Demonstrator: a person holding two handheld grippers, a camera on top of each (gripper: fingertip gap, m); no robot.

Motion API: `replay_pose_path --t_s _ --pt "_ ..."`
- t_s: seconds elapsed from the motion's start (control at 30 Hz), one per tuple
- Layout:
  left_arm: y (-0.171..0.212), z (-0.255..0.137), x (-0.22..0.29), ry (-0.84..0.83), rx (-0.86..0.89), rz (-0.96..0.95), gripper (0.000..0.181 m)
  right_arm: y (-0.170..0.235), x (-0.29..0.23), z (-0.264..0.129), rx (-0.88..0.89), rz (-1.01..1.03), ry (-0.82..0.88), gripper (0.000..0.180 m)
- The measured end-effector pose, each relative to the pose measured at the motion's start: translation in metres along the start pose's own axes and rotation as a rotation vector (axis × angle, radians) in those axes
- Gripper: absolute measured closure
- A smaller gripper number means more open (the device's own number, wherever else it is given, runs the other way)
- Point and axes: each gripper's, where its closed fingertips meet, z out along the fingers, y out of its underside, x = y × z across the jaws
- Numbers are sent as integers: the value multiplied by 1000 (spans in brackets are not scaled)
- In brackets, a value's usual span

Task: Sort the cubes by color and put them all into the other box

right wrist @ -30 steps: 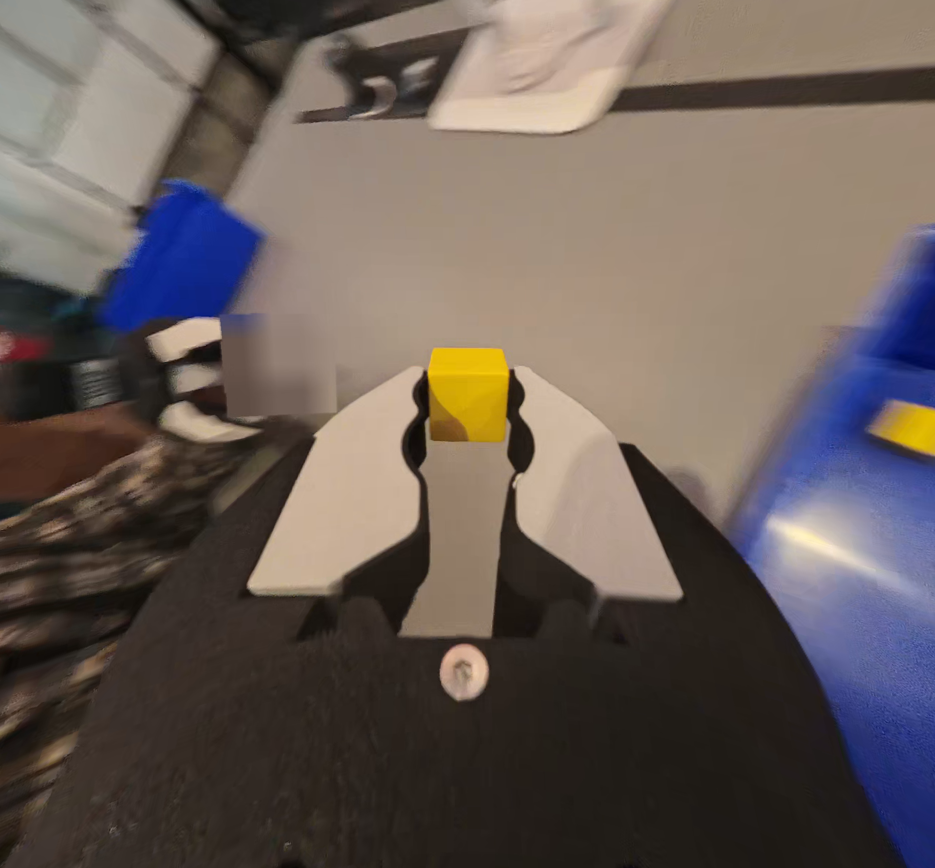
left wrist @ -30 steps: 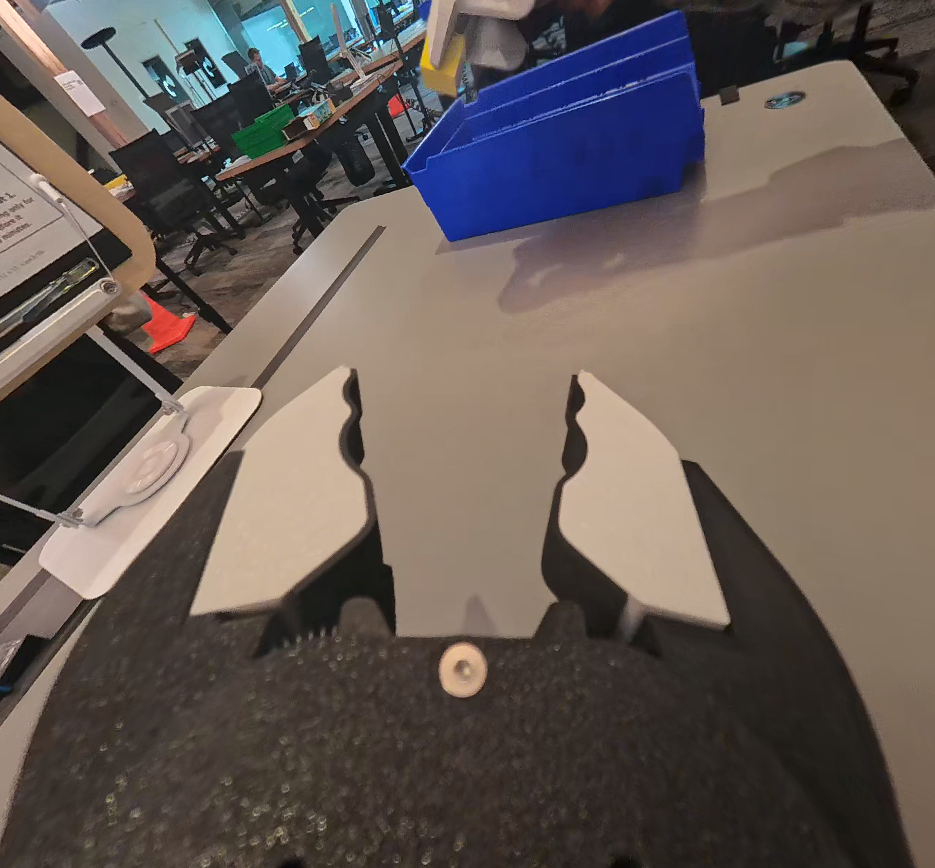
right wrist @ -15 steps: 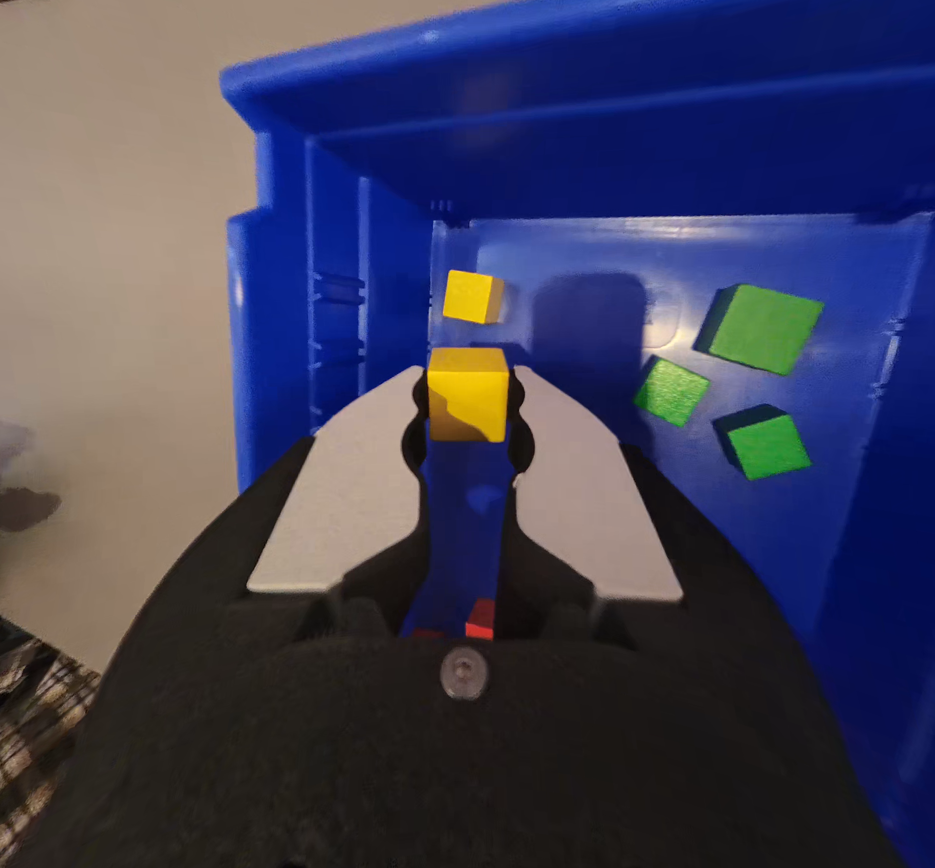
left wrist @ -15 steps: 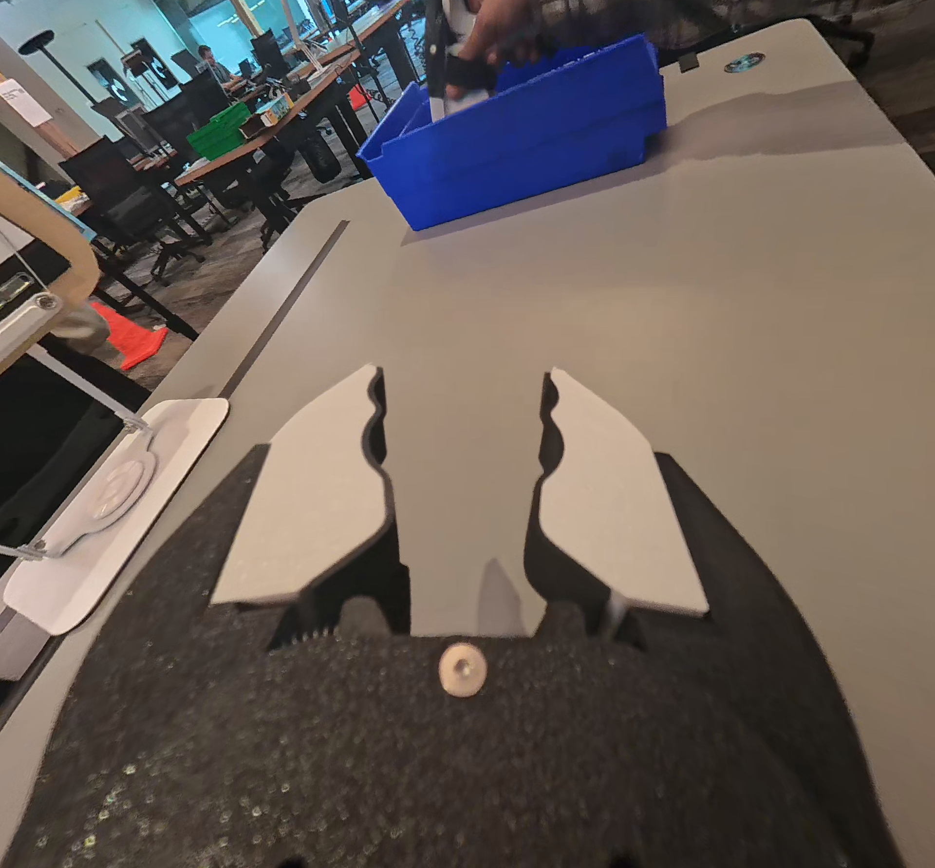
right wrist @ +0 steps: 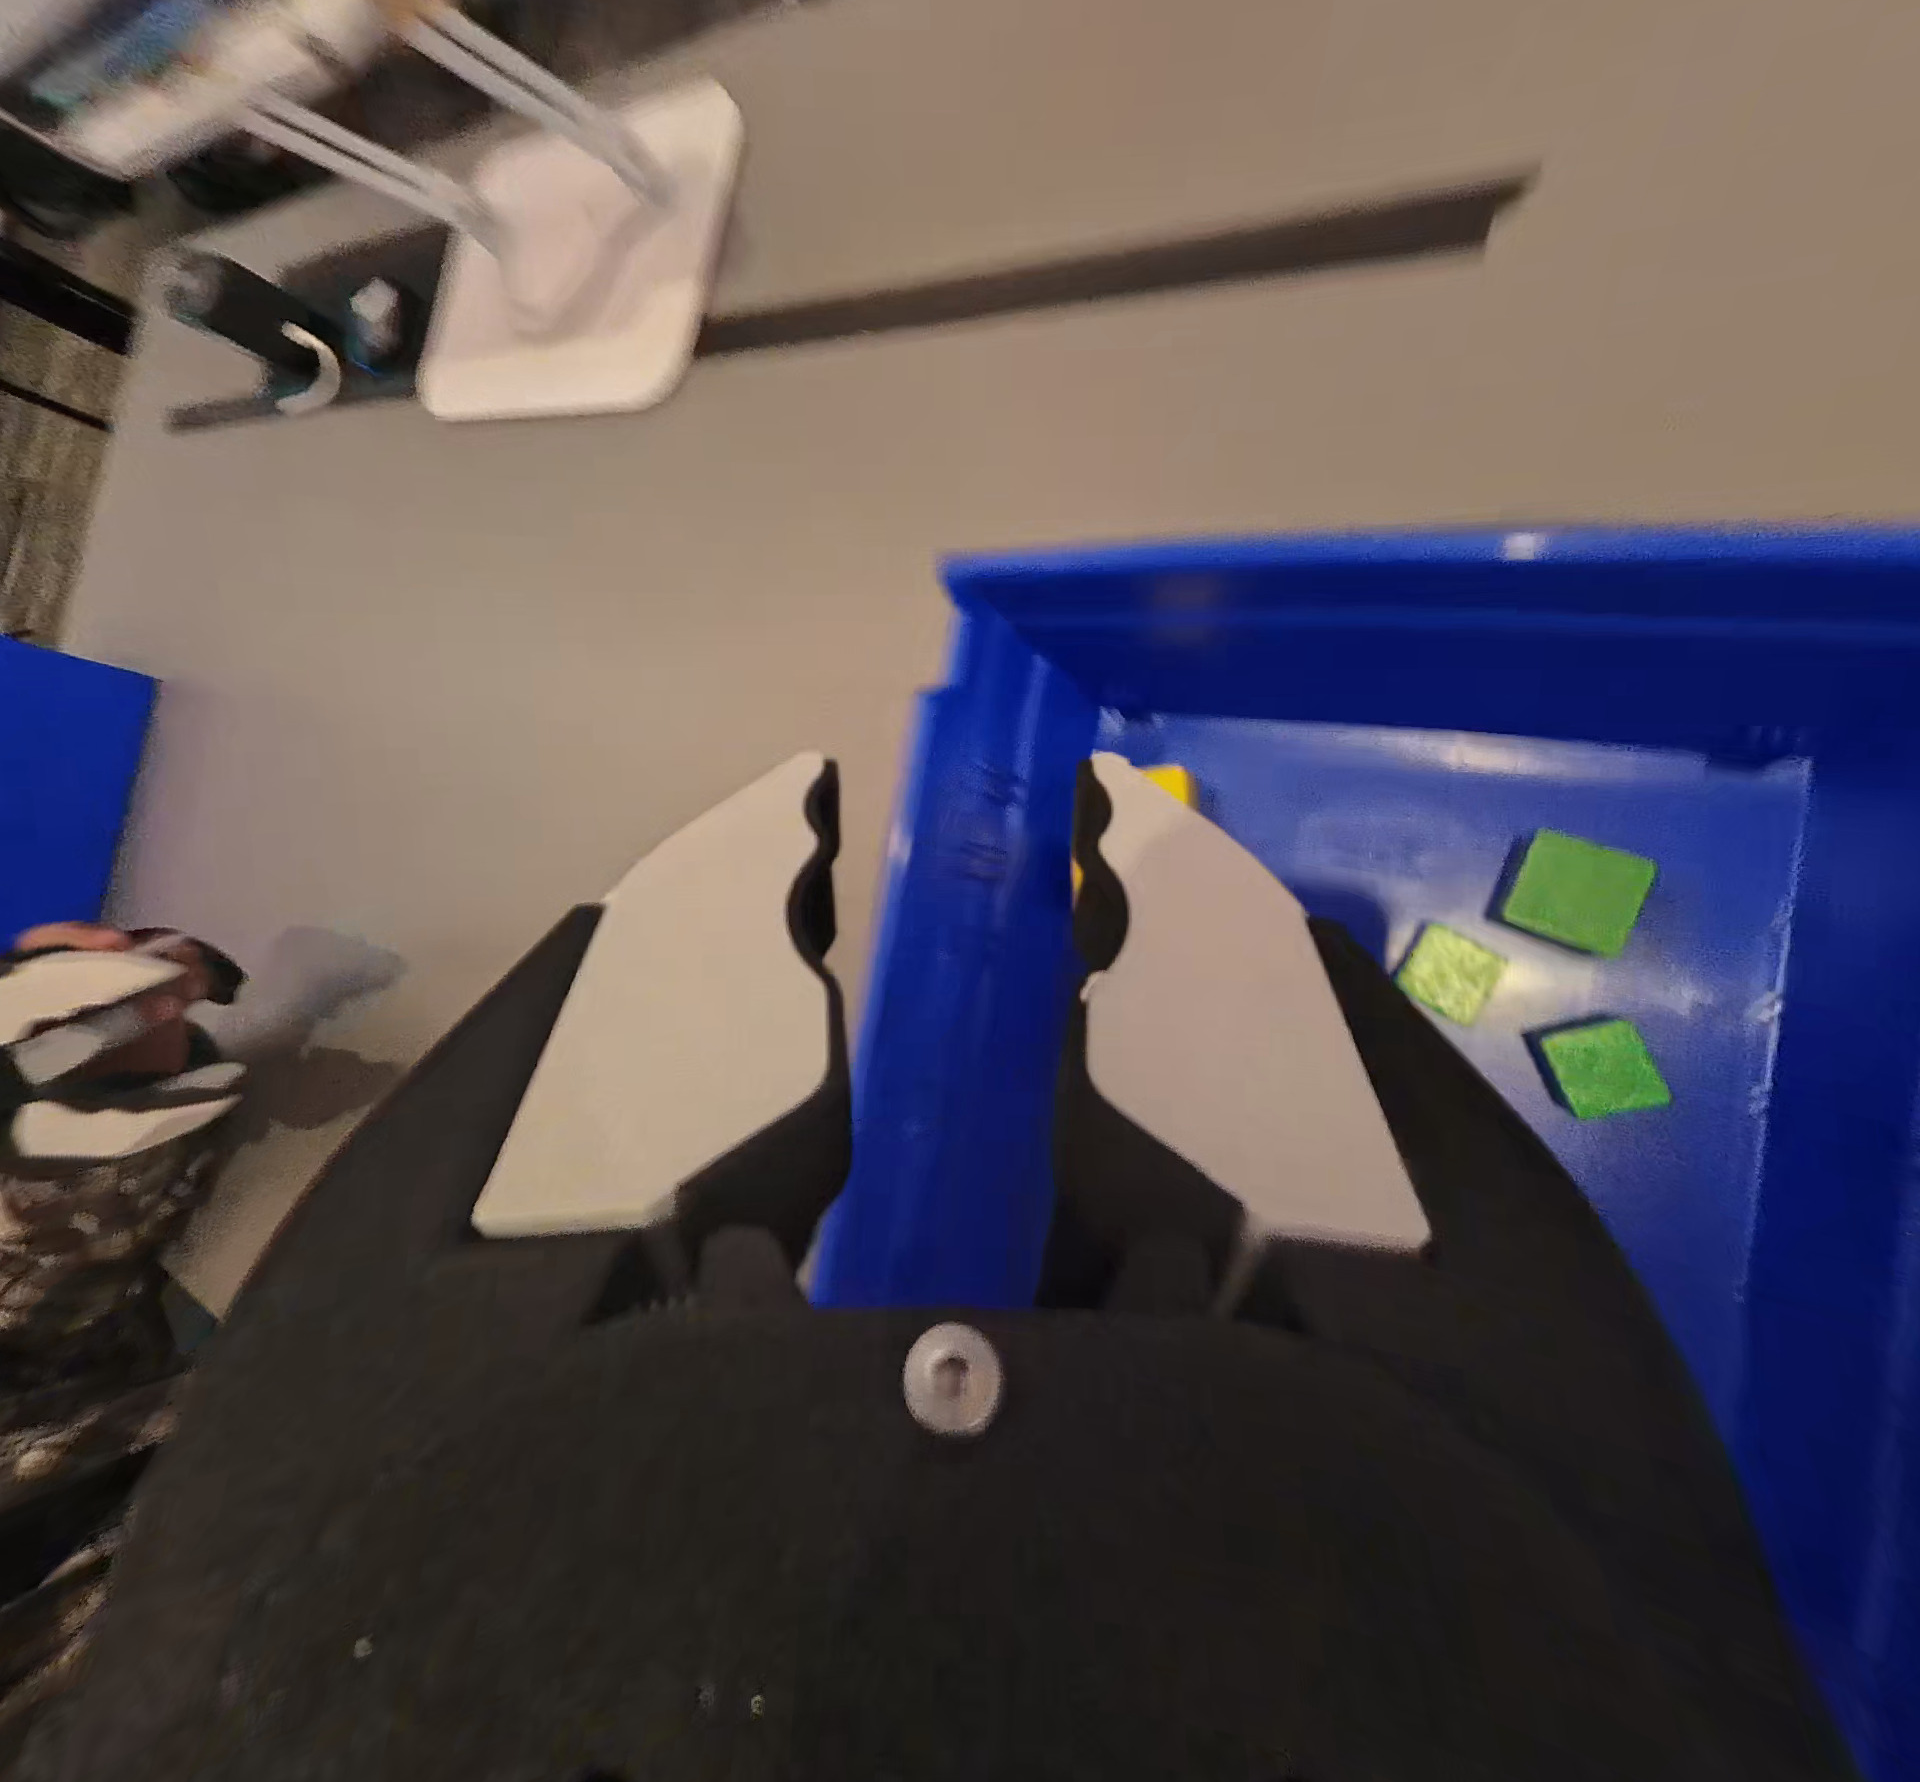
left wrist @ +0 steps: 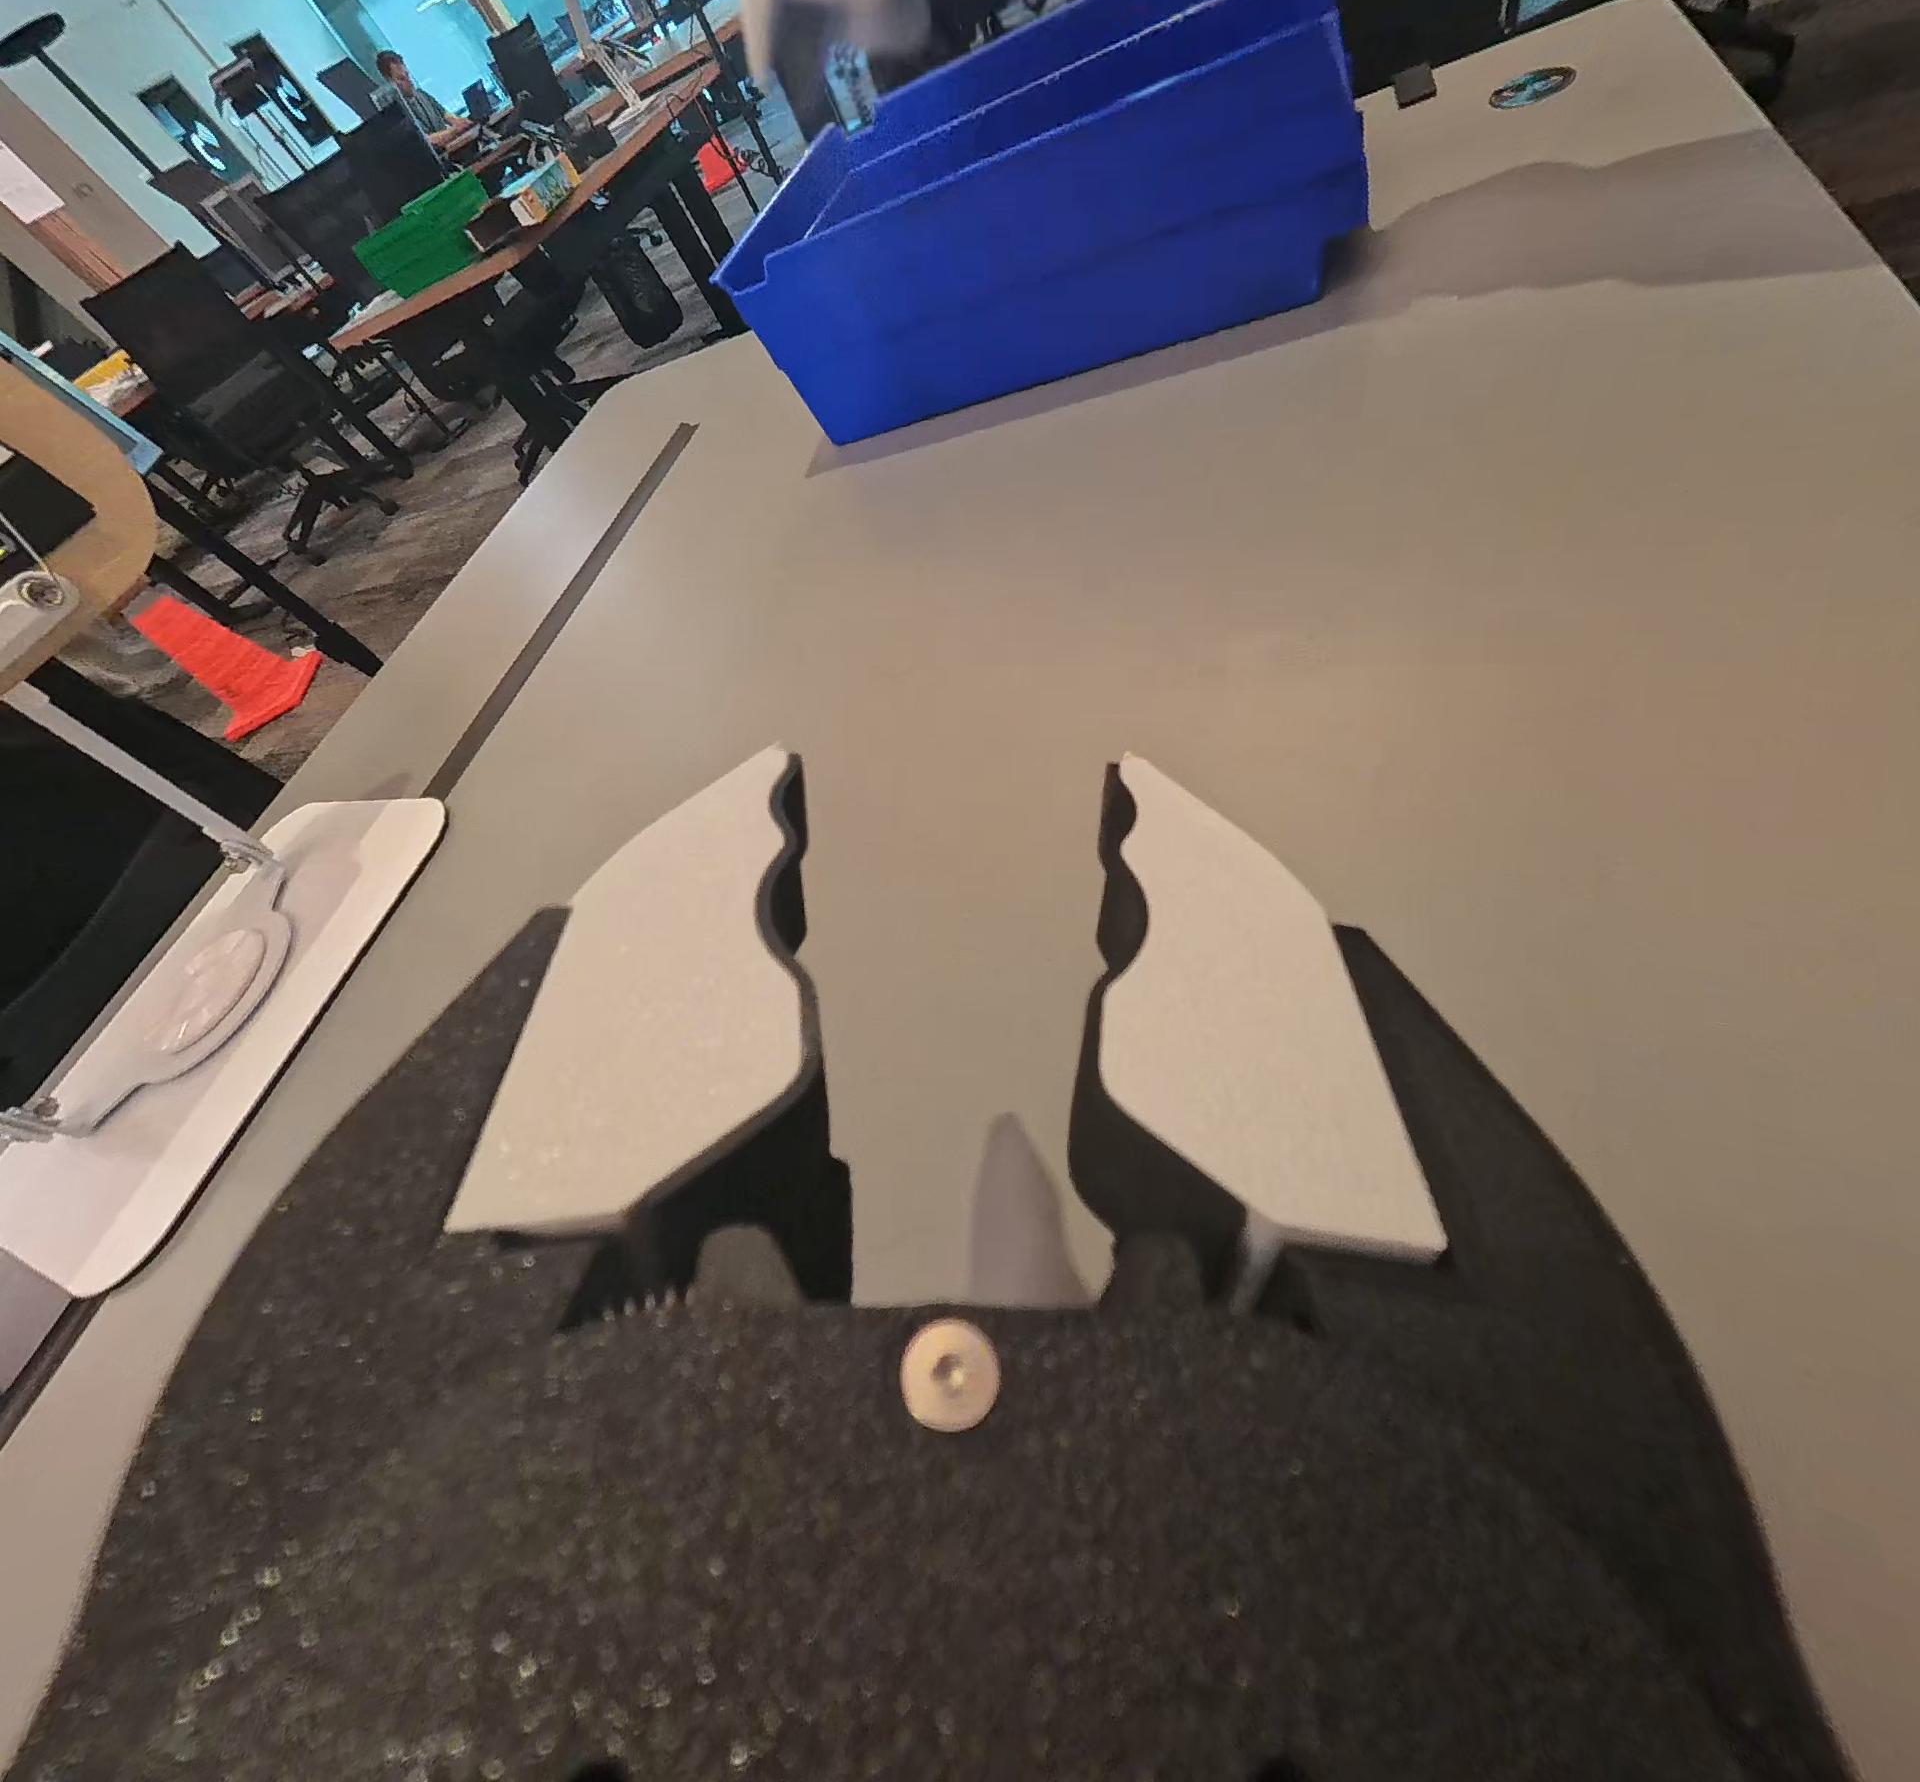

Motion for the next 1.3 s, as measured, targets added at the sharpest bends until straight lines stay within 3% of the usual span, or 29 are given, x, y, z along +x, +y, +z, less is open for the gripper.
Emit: replay_pose_path --t_s 0.1,0.2,0.3,0.47,0.6,0.7,1.07,1.2,1.3 --pt "3 2 1 -1 -18 14 128 -30 -54 -39 140 -117 -51 131" --pt "4 2 1 -6 -32 35 129 -33 -106 -51 224 -233 -96 120" --pt "2 2 2 -5 -28 41 130 -13 -152 -31 258 -320 -179 111" --pt "-6 -2 1 -15 -13 50 130 43 -202 42 288 -347 -357 107" --pt "-15 -7 -2 -28 10 57 132 73 -213 100 358 -288 -423 107" --pt "-18 -9 -4 -32 16 55 132 78 -211 120 419 -266 -406 110" --pt "-30 -22 -9 -45 -15 9 129 85 -205 128 531 -338 -261 116" --pt "-44 -55 -20 -74 -12 -62 122 88 -208 137 508 -324 -249 117" --pt "-52 -105 -33 -102 12 -145 120 90 -212 142 496 -318 -252 117"
